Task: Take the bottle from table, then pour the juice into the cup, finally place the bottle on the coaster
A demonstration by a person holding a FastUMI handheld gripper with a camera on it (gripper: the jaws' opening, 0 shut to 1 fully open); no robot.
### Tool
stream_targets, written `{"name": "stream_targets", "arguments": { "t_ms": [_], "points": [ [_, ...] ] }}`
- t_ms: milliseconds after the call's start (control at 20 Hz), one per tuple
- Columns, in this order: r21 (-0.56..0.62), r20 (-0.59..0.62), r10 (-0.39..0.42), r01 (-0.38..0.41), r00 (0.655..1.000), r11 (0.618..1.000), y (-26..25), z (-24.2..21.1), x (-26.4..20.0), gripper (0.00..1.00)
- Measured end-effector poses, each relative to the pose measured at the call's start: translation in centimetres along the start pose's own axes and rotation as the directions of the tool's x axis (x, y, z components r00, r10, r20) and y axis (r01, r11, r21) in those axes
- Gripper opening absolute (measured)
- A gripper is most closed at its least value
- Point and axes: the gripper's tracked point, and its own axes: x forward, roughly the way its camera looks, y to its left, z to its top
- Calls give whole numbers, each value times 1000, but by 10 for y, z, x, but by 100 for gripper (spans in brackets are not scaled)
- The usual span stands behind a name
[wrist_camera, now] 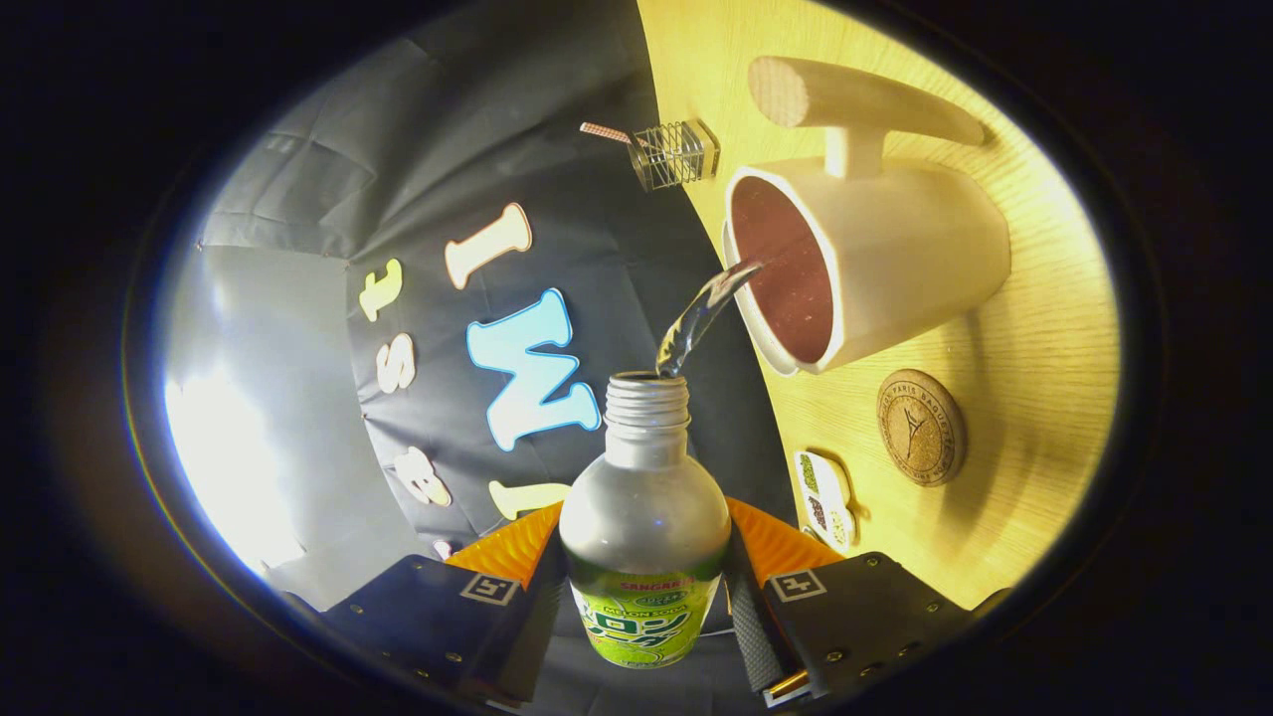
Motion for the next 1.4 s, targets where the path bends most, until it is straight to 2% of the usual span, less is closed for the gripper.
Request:
{"name": "stream_targets", "arguments": {
  "t_ms": [350,600,850,1400],
  "points": [
    [107,9,-10,9,1000,994,0,-6,2,76],
    [169,32,8,-13,999,986,4,2,-2,76],
    [259,70,39,-56,997,964,30,7,6,76],
    [372,112,37,-76,993,925,37,12,6,76]
  ]
}}
